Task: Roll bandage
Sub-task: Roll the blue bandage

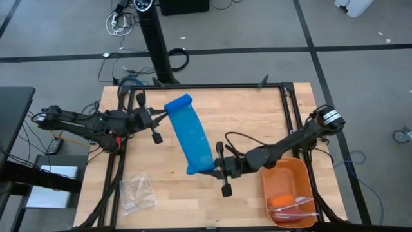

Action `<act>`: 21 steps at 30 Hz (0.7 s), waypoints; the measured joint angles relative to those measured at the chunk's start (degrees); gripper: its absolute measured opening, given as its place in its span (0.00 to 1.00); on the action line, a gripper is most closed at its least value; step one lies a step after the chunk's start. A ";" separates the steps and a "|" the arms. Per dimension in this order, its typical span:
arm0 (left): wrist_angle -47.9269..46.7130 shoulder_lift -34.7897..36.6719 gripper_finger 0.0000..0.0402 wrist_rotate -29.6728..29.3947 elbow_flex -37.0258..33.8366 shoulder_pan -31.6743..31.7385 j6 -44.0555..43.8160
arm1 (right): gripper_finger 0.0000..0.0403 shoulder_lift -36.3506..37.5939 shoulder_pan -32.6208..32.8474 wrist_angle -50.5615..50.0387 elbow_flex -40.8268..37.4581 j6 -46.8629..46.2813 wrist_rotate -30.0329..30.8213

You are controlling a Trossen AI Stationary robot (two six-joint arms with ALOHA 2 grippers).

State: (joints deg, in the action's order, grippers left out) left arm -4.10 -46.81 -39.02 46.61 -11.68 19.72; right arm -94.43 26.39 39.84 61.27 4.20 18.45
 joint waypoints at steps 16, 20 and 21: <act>10.37 -0.17 0.03 11.29 -11.43 -0.83 -2.40 | 0.00 7.63 -3.24 -25.45 22.45 19.32 10.77; 11.30 -0.67 0.03 13.38 -12.02 -2.53 -2.45 | 0.00 7.48 -5.88 -30.33 27.41 20.05 10.36; 11.22 -1.09 0.03 13.91 -12.04 -3.17 -2.59 | 0.00 7.48 -6.60 -31.59 28.42 20.07 10.10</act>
State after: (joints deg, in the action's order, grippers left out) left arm 7.12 -47.89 -25.10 34.57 -14.85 17.14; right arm -86.96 19.80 8.25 89.69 24.27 28.55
